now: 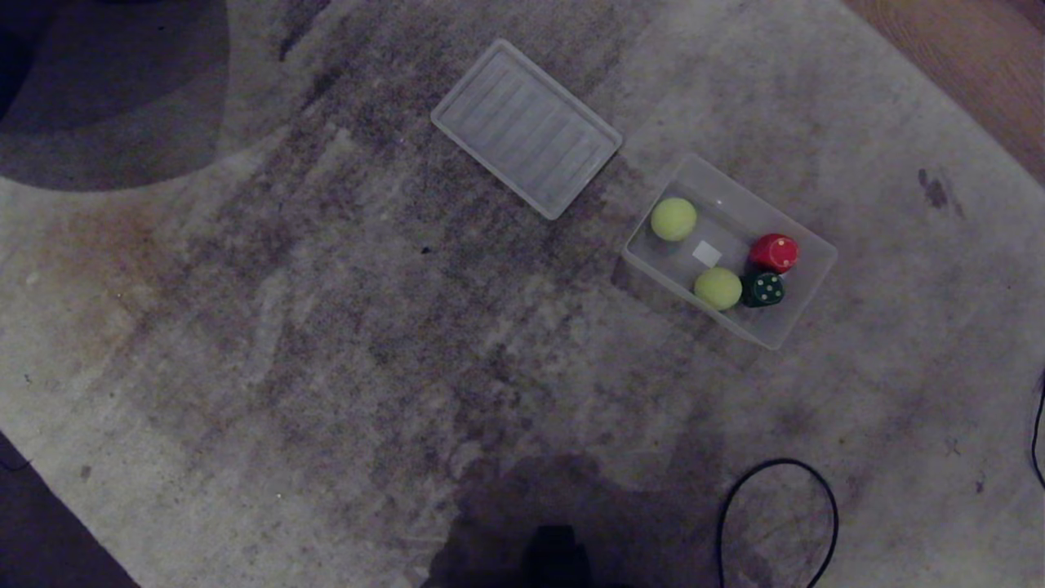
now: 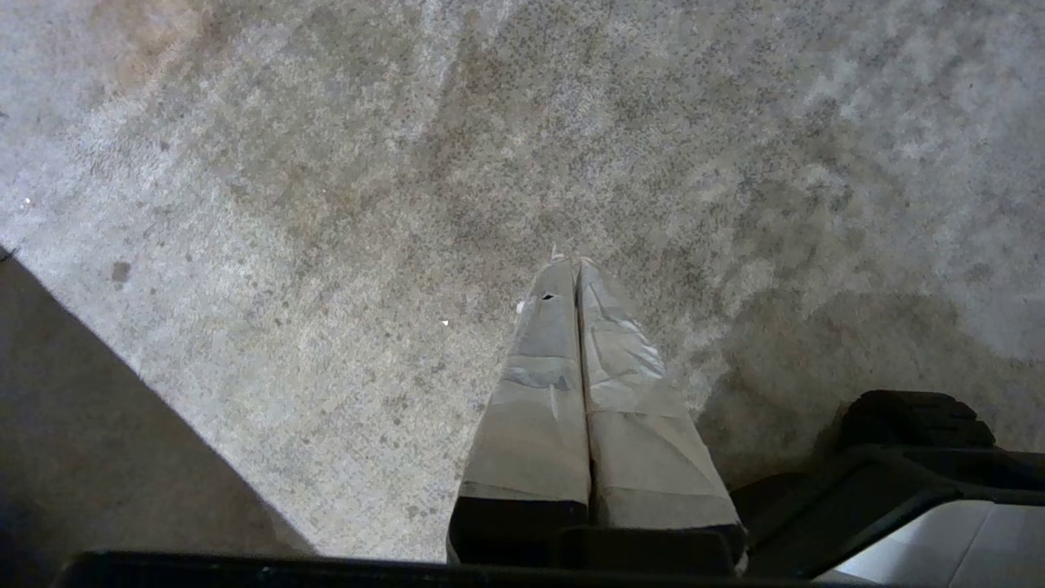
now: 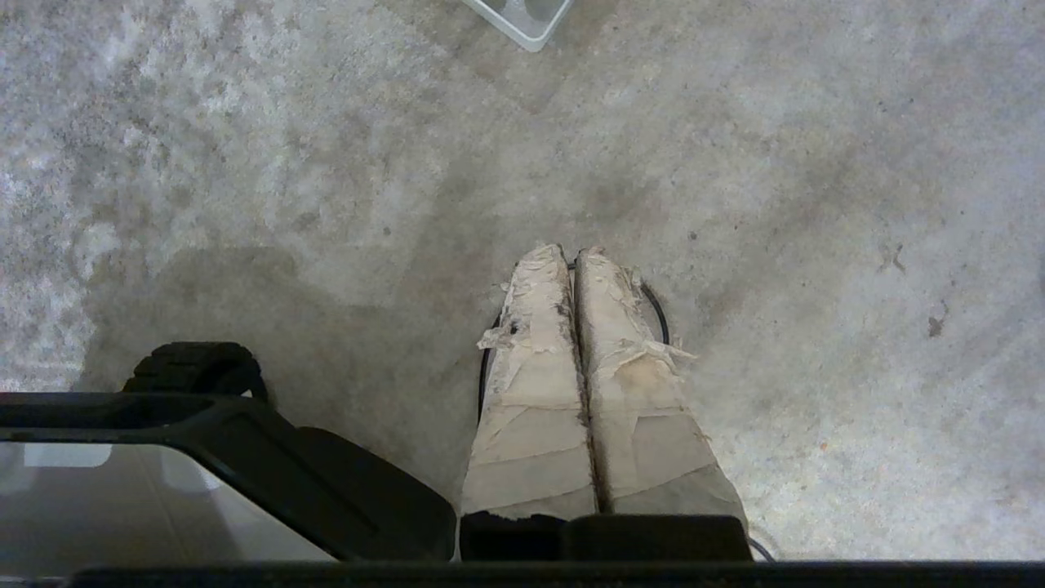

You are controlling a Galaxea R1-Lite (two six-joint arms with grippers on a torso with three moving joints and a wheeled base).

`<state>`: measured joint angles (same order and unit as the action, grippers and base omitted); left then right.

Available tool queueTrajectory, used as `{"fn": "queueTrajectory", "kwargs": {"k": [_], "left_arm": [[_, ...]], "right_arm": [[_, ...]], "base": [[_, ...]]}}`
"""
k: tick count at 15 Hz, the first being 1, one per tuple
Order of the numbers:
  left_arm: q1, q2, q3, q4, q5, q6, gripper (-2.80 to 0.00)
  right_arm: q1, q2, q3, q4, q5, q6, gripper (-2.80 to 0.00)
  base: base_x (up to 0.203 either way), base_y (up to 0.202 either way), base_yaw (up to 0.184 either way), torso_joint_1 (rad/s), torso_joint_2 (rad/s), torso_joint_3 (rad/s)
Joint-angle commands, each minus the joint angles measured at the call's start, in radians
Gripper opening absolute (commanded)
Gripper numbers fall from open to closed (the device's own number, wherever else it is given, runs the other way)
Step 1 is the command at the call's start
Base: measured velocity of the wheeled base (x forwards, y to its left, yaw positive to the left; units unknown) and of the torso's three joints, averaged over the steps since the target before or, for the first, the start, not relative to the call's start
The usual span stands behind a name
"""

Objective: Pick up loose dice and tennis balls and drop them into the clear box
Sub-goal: Pick up toys out of the box

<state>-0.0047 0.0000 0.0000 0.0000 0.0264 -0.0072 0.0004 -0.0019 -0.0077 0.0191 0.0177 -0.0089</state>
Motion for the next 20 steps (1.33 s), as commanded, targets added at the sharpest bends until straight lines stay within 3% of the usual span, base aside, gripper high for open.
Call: {"fn": "queueTrajectory", "kwargs": {"k": [1,6,20], "left_arm": [[0.000,0.002,0.002,0.000,0.000,0.002,-2.80],[0.000,0.002,0.002,0.002,0.004,0.000,-2.80],[0.000,0.002,0.002,0.002,0.004,-0.007,-2.80]], "right_arm": [[0.001,0.003,0.000,0.001,0.001,0.000,-2.80],[0.000,0.003,0.000,0.001,0.001,0.000,-2.80],[0.001,0.003,0.000,0.001,0.001,0.000,-2.80]], "base": [[0.000,0.000,0.000,0.000,0.00,0.000],[0.000,0.000,0.000,0.002,0.00,0.031],[0.000,0.000,0.000,0.002,0.00,0.197]]}}
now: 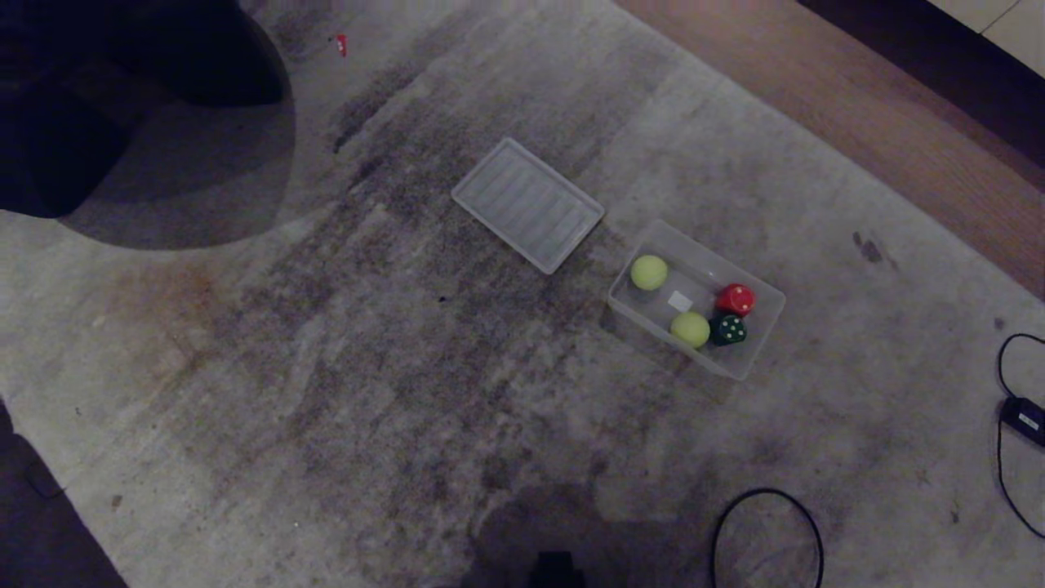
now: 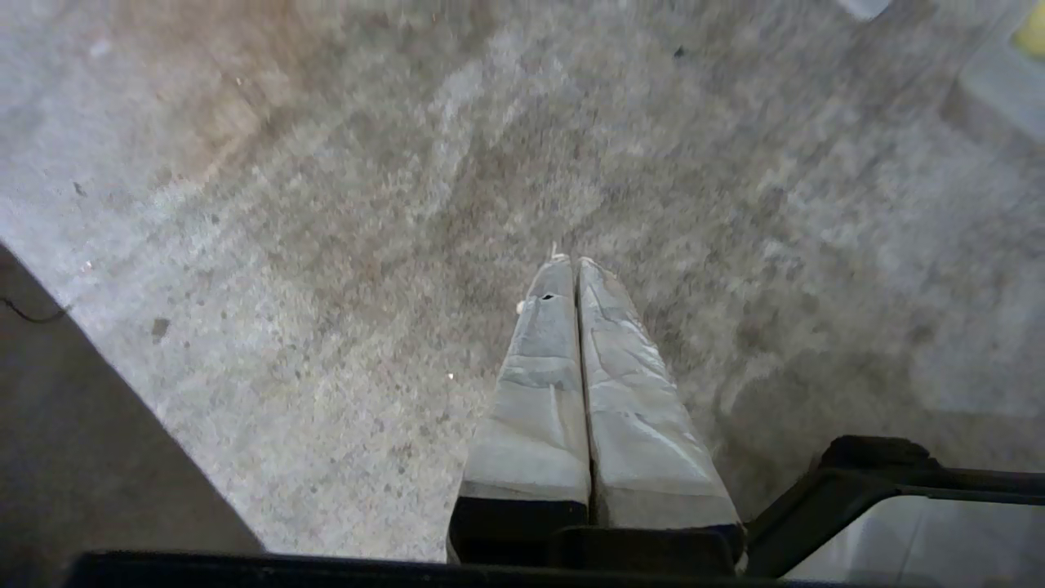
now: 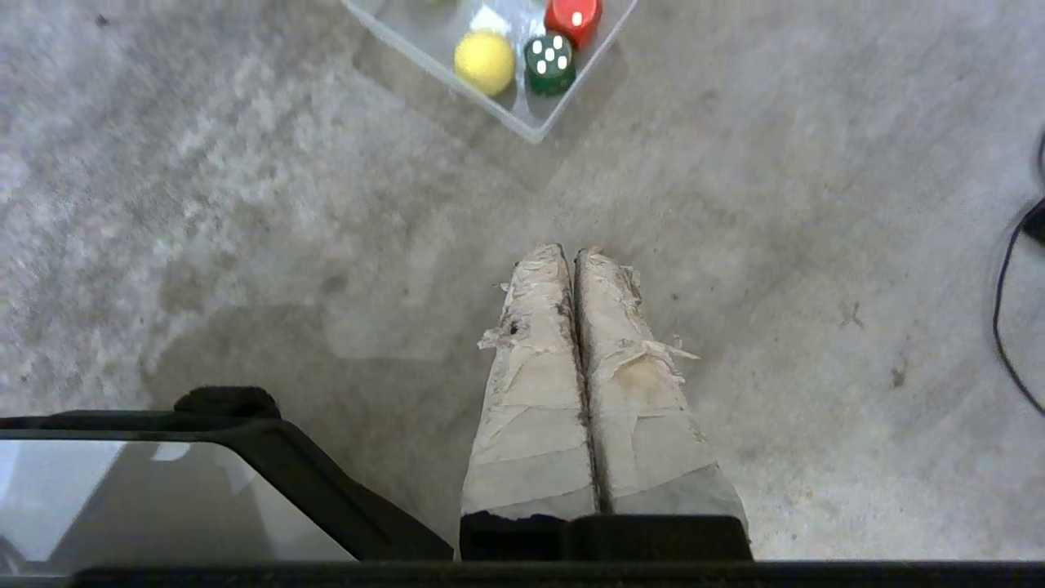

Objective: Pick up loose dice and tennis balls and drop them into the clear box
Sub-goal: Pick up toys out of the box

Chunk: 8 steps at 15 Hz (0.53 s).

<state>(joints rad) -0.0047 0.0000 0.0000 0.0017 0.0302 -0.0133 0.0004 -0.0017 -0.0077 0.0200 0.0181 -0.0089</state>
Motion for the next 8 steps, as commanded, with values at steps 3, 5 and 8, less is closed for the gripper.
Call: {"fn": "queueTrajectory", "kwargs": {"k": [3,5,8], "left_arm": [[0.000,0.002,0.002,0.000,0.000,-0.001,-2.80],[0.000,0.002,0.002,0.000,0.000,-0.001,-2.80],[0.000,0.002,0.002,0.000,0.000,-0.001,-2.80]], "right_arm": [[0.001,0.003,0.000,0.000,0.000,0.000,-2.80],[0.000,0.003,0.000,0.000,0.000,0.000,-2.80],[0.000,0.003,0.000,0.000,0.000,0.000,-2.80]], "base": [[0.000,0.000,0.000,0.005,0.00,0.204],[0.000,0.000,0.000,0.003,0.00,0.199],[0.000,0.000,0.000,0.003,0.00,0.204]]}}
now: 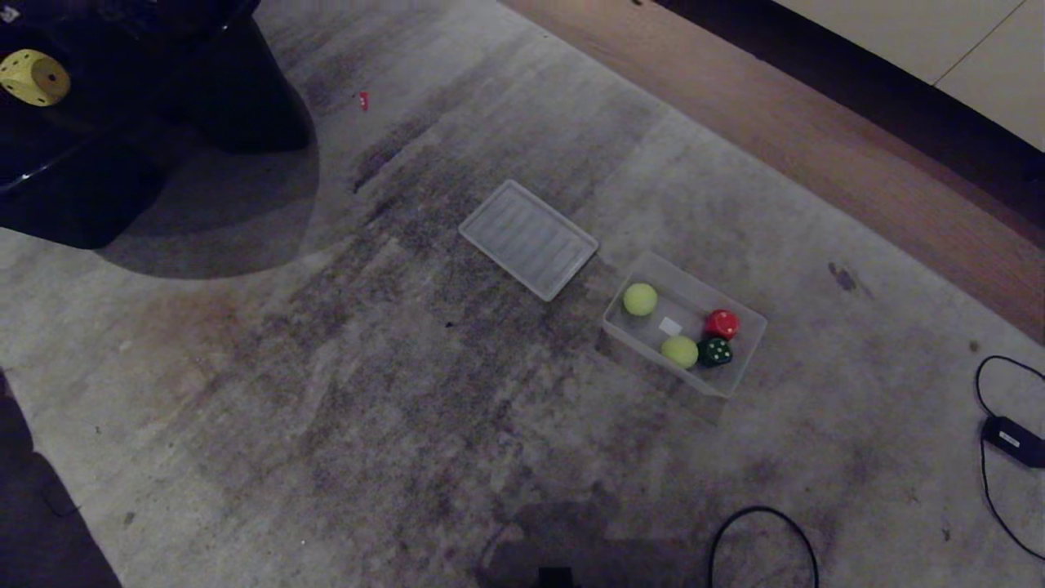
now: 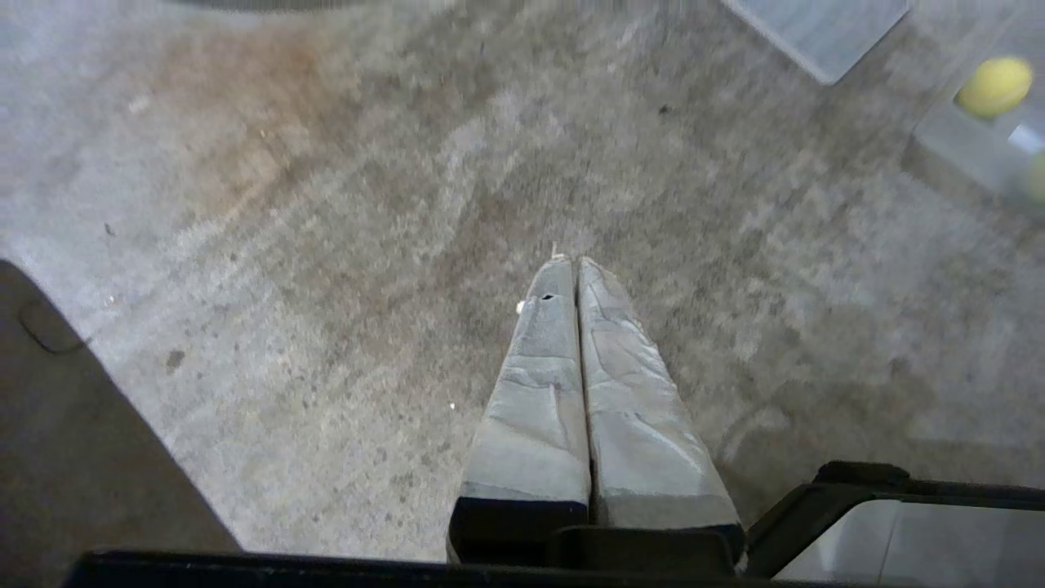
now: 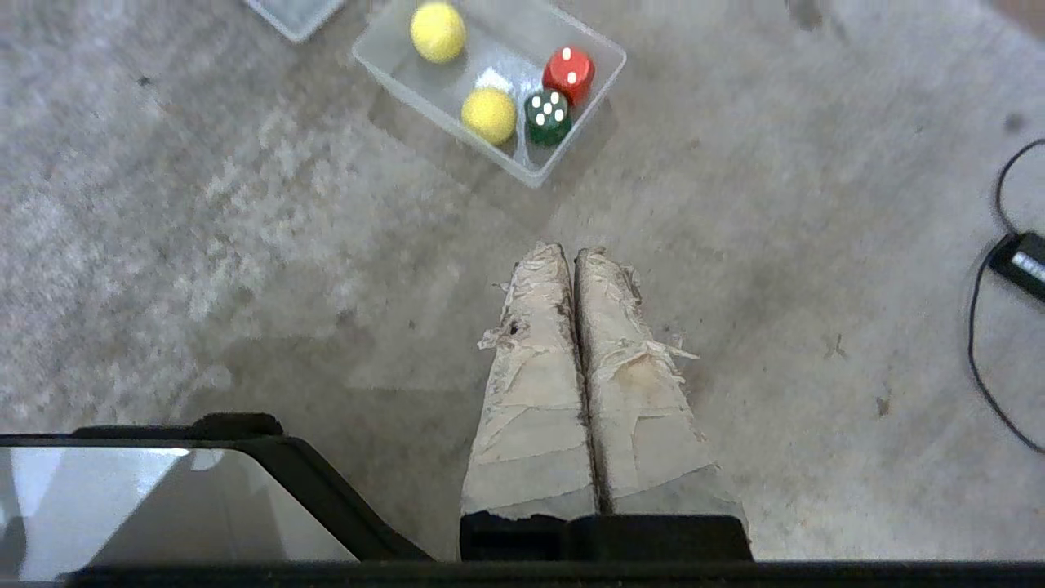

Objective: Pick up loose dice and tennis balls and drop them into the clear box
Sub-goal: Pick up toys out of the box

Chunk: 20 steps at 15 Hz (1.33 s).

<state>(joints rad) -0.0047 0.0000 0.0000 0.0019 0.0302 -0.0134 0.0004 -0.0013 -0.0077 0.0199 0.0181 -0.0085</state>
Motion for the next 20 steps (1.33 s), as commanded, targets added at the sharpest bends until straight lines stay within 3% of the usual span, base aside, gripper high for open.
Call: {"fn": "queueTrajectory", "kwargs": {"k": [1,20], "left_arm": [[0.000,0.002,0.002,0.000,0.000,0.000,-2.80],[0.000,0.002,0.002,-0.002,0.008,-0.016,-2.80]], "right_arm": [[0.001,0.003,0.000,0.000,0.000,-0.001,-2.80],[0.001,0.003,0.003,-0.008,-0.001,-0.001,-2.80]], "base": [[0.000,0.000,0.000,0.002,0.00,0.212],[0.000,0.000,0.000,0.002,0.00,0.201]]}}
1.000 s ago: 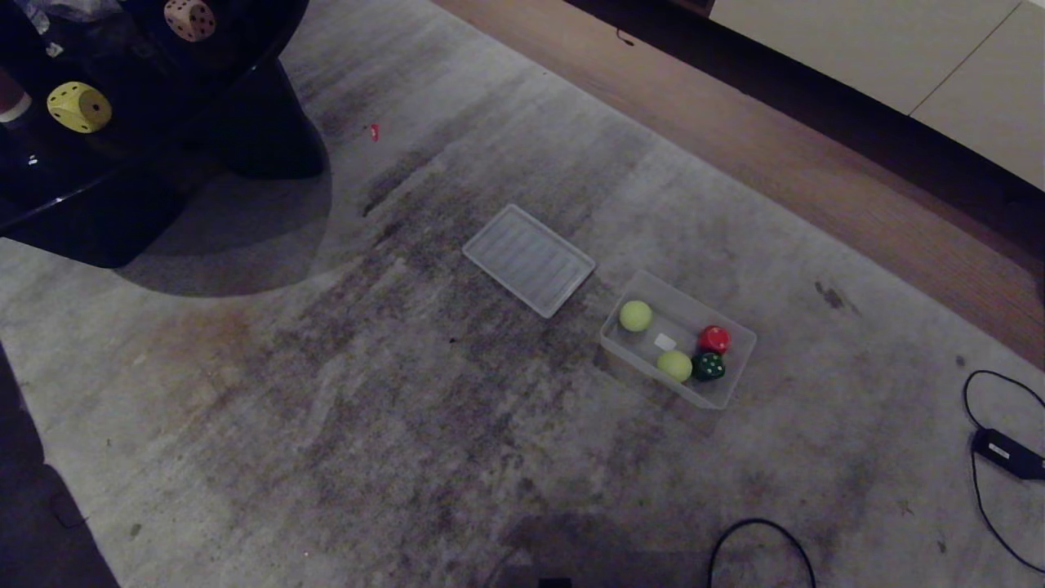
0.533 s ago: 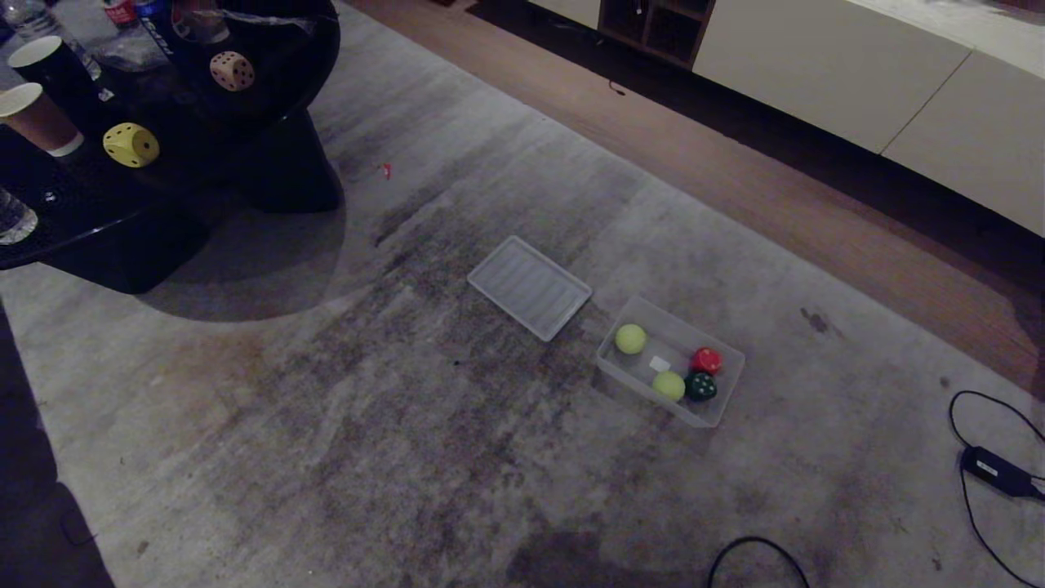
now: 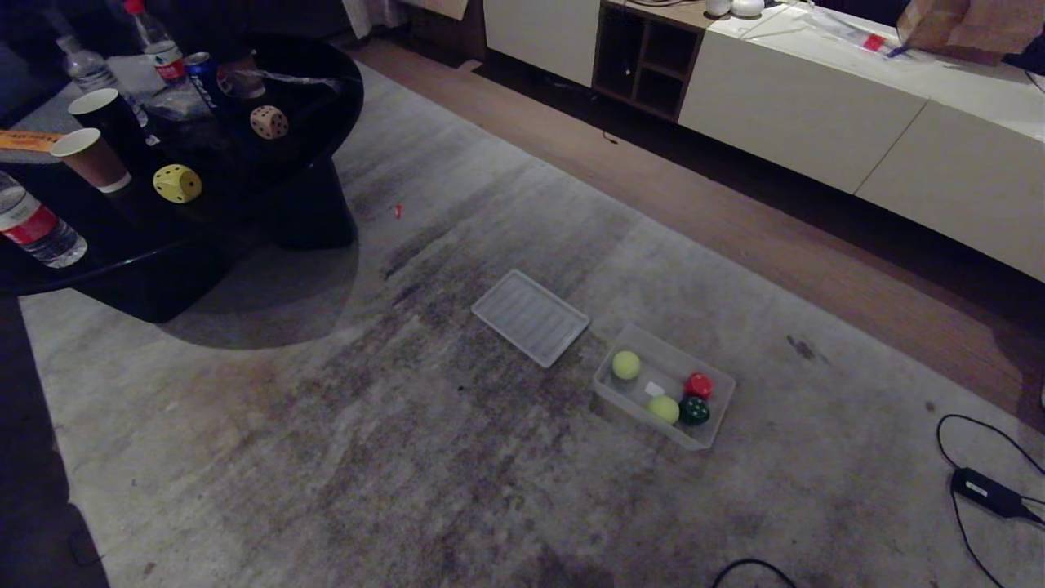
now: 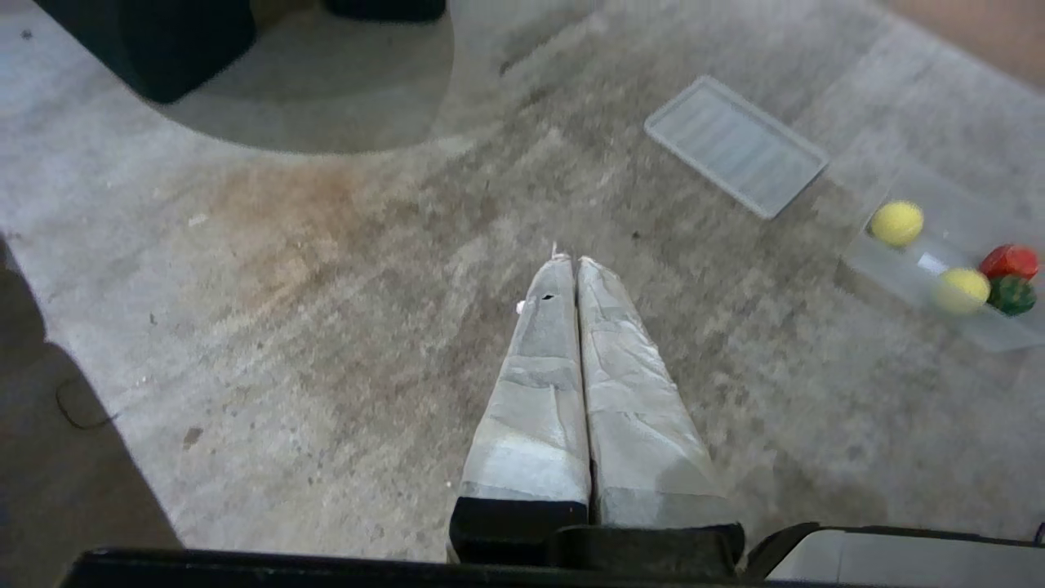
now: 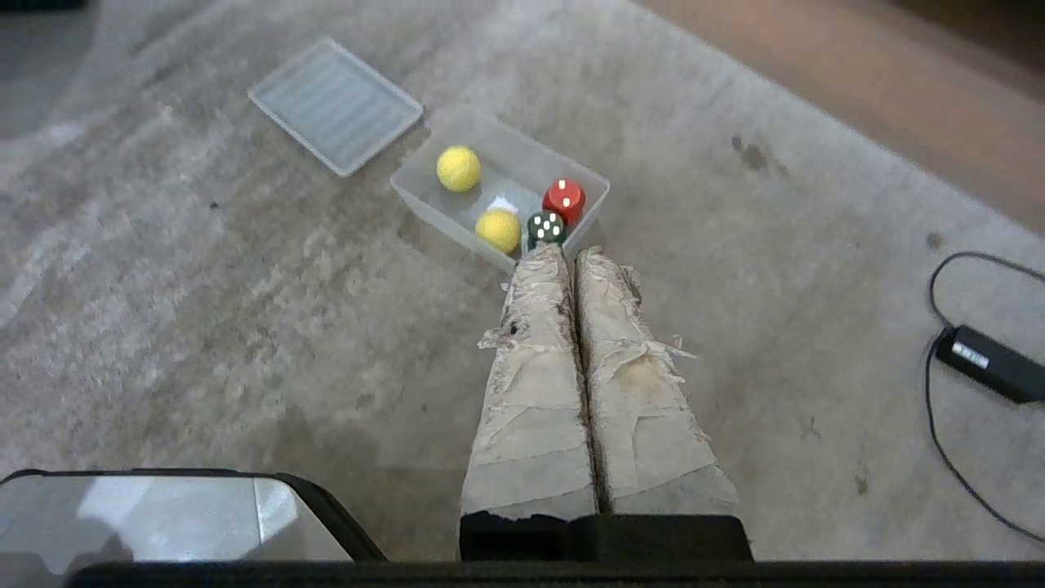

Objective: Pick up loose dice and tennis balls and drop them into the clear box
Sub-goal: Pick up toys out of the box

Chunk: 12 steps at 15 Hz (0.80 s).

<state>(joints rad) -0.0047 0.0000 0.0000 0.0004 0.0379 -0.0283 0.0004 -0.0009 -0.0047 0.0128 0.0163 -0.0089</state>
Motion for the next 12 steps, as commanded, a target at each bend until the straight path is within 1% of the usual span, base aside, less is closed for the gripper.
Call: {"fn": "queueTrajectory", "kwargs": {"k": [1,12], "left_arm": [[0.000,0.002,0.002,0.000,0.000,0.001,-2.80],[0.000,0.002,0.002,0.000,0.000,-0.001,-2.80]], "right_arm": [[0.001,0.002,0.000,0.000,0.001,0.000,-2.80],[0.001,0.002,0.000,0.000,0.001,0.000,-2.80]], "base": [[0.000,0.000,0.000,0.002,0.00,0.205],[0.000,0.000,0.000,0.002,0.00,0.202]]}}
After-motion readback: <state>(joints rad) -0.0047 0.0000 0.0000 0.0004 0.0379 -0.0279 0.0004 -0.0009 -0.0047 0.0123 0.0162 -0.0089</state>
